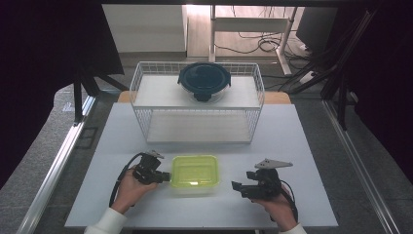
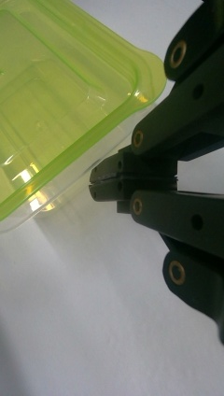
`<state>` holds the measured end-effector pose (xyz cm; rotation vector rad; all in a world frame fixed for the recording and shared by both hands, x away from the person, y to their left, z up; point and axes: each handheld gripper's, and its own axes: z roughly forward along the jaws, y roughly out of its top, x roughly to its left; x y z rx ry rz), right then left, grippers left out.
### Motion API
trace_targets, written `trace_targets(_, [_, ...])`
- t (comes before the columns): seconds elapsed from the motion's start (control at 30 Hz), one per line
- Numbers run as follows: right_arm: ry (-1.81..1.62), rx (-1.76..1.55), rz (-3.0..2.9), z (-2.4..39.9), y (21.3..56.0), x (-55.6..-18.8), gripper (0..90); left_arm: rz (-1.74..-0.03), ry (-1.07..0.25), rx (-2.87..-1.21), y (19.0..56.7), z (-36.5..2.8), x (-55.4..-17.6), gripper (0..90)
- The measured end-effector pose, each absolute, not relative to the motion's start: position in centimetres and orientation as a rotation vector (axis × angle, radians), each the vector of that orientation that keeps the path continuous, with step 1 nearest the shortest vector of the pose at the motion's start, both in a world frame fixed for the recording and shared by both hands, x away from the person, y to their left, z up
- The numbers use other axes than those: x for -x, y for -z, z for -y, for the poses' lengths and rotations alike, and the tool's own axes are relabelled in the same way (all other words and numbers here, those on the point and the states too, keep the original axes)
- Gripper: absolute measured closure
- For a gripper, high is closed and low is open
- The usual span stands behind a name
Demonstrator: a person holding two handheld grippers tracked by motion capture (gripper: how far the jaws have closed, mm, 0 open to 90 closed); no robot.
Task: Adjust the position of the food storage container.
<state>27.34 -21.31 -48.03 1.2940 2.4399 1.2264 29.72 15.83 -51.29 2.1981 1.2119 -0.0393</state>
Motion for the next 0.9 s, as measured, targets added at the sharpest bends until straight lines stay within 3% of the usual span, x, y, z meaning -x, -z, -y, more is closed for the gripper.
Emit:
trace_targets(0.33, [-1.231, -1.295, -2.431, 21.5, 47.9, -27.4, 24.8, -1.228, 0.050, -2.187, 51.4, -15.0, -30.0, 90.0])
trace_targets(0.7, [-1.229, -1.297, -2.426, 21.5, 47.9, -27.5, 24.9, -1.311, -0.026, -2.068, 49.9, -17.9, -28.5, 89.4])
trace_targets(0.8, [-1.236, -1.294, -2.426, 21.5, 47.9, -27.4, 24.9, -1.306, -0.082, -1.997, 48.7, -18.3, -27.2, 82.1])
trace_targets(0.9, [-1.253, -1.279, -2.431, 21.4, 47.7, -27.4, 24.9, -1.307, -0.118, -1.949, 47.8, -18.5, -26.3, 60.8])
